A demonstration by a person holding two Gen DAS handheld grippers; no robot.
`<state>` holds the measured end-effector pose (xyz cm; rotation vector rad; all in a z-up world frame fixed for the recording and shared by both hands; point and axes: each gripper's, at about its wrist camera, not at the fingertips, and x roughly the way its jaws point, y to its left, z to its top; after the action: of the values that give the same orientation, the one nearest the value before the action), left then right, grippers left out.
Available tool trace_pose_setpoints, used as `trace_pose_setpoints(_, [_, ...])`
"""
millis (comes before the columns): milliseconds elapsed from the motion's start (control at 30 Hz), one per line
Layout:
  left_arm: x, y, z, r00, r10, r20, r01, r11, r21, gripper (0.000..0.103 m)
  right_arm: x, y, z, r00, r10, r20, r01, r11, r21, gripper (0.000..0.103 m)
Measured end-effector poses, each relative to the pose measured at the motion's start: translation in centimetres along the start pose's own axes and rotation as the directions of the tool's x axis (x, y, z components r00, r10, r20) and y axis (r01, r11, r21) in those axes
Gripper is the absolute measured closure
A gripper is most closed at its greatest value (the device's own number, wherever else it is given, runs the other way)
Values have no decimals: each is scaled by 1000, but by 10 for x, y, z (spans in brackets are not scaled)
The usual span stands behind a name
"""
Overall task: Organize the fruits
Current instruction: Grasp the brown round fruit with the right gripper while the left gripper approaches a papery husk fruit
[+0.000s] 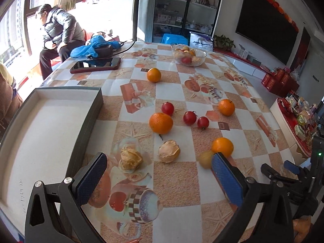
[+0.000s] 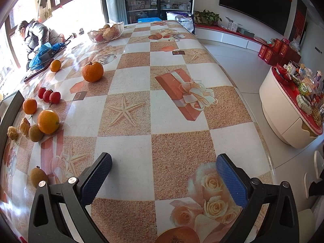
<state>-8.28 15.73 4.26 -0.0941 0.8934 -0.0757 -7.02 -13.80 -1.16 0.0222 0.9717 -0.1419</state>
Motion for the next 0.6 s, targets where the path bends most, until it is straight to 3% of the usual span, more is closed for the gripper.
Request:
trace_pose_setpoints(167, [17, 4, -10, 998, 45, -43, -44, 999, 12, 0, -4, 1, -2, 999, 27, -20, -27, 999, -16, 0])
trace_pose_setpoints(267, [27, 7, -10, 996, 75, -50, -75, 997, 9, 0, -20, 12, -10, 990, 143, -5, -144, 989, -39, 0])
trace_pose_setpoints(400, [38, 15, -8, 994, 84, -75, -85, 996, -23, 0, -38, 45, -18, 973, 231, -1, -228, 960, -160, 0])
trace_pose_setpoints(600, [49, 13, -9, 987, 139, -86, -138, 990, 19, 0, -33, 89, -23, 960, 275, -44, -276, 922, -272, 0])
